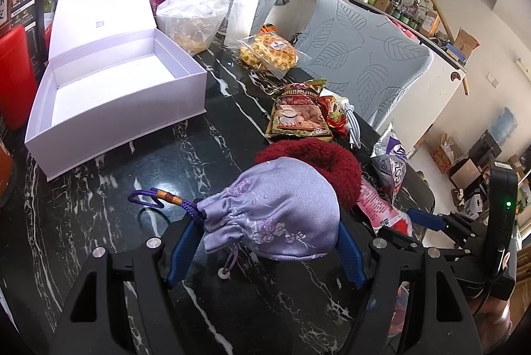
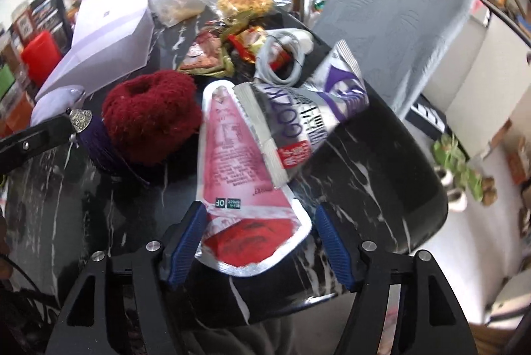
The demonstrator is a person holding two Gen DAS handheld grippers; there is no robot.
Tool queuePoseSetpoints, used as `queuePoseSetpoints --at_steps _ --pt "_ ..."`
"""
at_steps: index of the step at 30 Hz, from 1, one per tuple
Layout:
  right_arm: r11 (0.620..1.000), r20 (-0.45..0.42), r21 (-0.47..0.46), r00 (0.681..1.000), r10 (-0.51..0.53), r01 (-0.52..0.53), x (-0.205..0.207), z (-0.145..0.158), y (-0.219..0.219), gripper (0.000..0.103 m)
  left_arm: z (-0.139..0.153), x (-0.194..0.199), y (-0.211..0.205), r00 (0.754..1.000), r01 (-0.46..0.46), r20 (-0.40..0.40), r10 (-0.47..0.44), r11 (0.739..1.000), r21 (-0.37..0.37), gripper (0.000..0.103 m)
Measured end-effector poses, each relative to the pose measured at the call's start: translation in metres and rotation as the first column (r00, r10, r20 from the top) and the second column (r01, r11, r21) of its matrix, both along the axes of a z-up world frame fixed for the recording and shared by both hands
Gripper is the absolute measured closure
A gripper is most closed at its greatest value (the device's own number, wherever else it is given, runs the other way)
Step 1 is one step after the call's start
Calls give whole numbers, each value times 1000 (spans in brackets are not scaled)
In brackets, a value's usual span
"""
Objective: Organize soft objects
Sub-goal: 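Lift the pink snack packet off the table with the right tool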
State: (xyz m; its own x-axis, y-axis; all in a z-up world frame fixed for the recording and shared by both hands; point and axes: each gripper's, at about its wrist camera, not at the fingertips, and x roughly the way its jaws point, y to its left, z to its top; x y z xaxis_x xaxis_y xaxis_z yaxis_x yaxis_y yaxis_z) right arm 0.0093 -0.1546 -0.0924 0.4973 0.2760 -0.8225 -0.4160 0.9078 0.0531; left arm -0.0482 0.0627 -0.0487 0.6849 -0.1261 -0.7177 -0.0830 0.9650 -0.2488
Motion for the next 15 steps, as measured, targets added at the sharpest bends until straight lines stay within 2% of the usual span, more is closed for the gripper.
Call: queuePoseSetpoints --at_steps 6,7,8,10,11,14,15 --pt "995 3 80 998 -61 60 -6 0 -16 35 -1 4 -4 1000 15 -4 -15 1000 -3 30" --pt "994 6 91 998 -59 59 -7 0 -17 39 -1 5 -4 1000 16 -5 -16 1000 -4 30" --pt "994 9 96 998 -58 56 -8 0 -18 51 -1 5 -4 1000 18 -6 -18 1000 -4 30" --pt "993 8 107 998 -58 57 -8 0 -18 63 -1 5 -5 1000 18 -5 -18 1000 -4 30" --pt "991 2 121 998 -57 57 -8 0 -19 77 -1 5 -5 1000 18 -6 -18 1000 -5 30" --pt "983 -27 172 998 -64 68 -6 -2 -22 95 0 4 -4 1000 12 -1 -12 1000 -8 30" --pt "981 -31 179 997 -71 76 -6 -3 -24 97 0 4 -3 1000 11 0 -11 1000 -6 30"
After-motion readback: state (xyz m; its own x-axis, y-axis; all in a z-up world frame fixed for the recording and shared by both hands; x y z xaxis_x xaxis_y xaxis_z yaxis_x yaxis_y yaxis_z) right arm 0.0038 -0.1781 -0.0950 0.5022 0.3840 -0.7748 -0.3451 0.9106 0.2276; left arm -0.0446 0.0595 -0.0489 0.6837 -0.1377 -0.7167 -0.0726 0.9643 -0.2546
